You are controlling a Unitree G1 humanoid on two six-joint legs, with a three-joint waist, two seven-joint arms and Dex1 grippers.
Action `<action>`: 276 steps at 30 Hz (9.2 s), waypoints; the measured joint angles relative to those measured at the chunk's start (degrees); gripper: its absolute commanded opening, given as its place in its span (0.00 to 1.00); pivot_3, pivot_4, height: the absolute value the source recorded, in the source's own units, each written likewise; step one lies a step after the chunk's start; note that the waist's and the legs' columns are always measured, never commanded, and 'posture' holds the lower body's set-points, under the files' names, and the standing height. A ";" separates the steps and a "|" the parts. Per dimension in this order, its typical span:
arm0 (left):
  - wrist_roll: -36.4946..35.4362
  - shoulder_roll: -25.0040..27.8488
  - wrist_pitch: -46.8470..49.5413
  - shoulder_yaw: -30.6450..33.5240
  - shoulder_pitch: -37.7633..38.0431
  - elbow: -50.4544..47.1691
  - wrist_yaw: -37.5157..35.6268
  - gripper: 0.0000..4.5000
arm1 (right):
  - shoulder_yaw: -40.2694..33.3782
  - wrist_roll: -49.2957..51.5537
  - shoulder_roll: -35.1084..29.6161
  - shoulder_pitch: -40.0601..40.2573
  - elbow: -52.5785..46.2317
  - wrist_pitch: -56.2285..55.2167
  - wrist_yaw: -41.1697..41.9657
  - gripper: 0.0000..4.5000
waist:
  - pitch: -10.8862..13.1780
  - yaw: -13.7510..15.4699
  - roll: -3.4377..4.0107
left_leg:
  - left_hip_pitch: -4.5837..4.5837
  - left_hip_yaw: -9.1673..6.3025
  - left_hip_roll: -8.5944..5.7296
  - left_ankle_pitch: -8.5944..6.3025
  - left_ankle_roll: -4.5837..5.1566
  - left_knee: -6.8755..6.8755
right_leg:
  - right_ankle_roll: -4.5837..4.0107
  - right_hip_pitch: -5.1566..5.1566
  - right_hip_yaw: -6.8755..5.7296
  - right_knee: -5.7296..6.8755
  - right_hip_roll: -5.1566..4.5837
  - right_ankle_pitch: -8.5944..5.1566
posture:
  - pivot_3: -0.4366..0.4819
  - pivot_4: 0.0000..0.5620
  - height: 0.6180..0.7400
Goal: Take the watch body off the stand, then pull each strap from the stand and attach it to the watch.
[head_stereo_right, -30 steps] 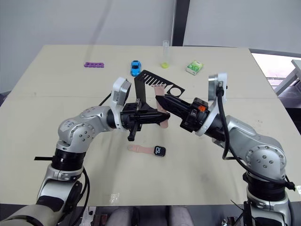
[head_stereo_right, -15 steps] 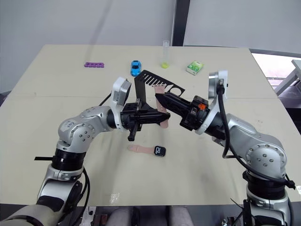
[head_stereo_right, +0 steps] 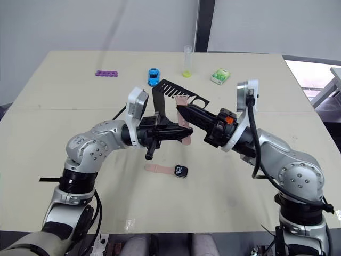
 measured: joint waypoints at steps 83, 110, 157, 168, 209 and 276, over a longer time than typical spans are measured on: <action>35.93 6.99 -21.63 -17.03 10.16 3.50 -3.42 1.00 | -9.67 -35.50 -23.51 39.99 -18.00 -7.99 29.68 0.00 | 0.05 1.69 -0.08 | 0.09 -0.07 -0.13 0.00 0.07 0.07 | 0.02 0.14 0.07 0.05 0.01 0.01 | 0.48 0.27 1.00; 38.25 3.73 -14.30 -19.44 14.49 -2.18 6.25 1.00 | -9.69 -34.30 -23.44 40.04 -17.96 -6.88 29.67 0.00 | 0.04 1.73 -0.09 | 0.11 -0.07 -0.15 0.00 0.08 0.12 | 0.02 0.14 0.09 0.08 0.02 0.01 | 0.48 0.27 1.00; 9.69 3.36 30.20 -6.43 -5.01 10.44 -4.97 0.35 | 5.58 -69.11 -25.02 29.06 -19.52 -27.99 27.82 0.00 | 0.03 1.59 -0.09 | 0.02 -0.22 -0.30 -0.01 0.08 0.40 | 0.02 0.00 0.15 0.55 0.05 0.01 | 0.48 0.27 1.00; 5.88 1.73 35.16 -3.65 -6.87 14.08 -1.80 0.35 | 7.16 -75.76 -21.74 28.12 -17.66 -32.72 27.24 0.00 | 0.03 1.52 -0.09 | 0.03 -0.40 -0.39 -0.01 0.08 0.49 | 0.02 -0.08 0.29 0.73 0.07 0.01 | 0.48 0.27 1.00; 3.16 0.46 34.99 -2.47 -7.04 15.47 1.43 0.35 | 7.23 -76.79 -21.34 26.98 -16.25 -31.94 27.86 0.00 | 0.03 1.51 -0.09 | 0.04 -0.45 -0.42 -0.02 0.07 0.54 | 0.02 -0.08 0.29 0.79 0.06 0.01 | 0.48 0.27 1.00; 1.68 -3.02 36.65 1.91 -7.44 15.51 6.73 0.35 | 9.52 -78.74 -19.07 20.41 -14.46 -26.15 27.84 0.00 | 0.03 1.50 -0.09 | 0.03 -0.99 -0.71 -0.02 0.07 0.55 | 0.02 -0.10 0.31 0.86 0.01 0.01 | 0.48 0.27 1.00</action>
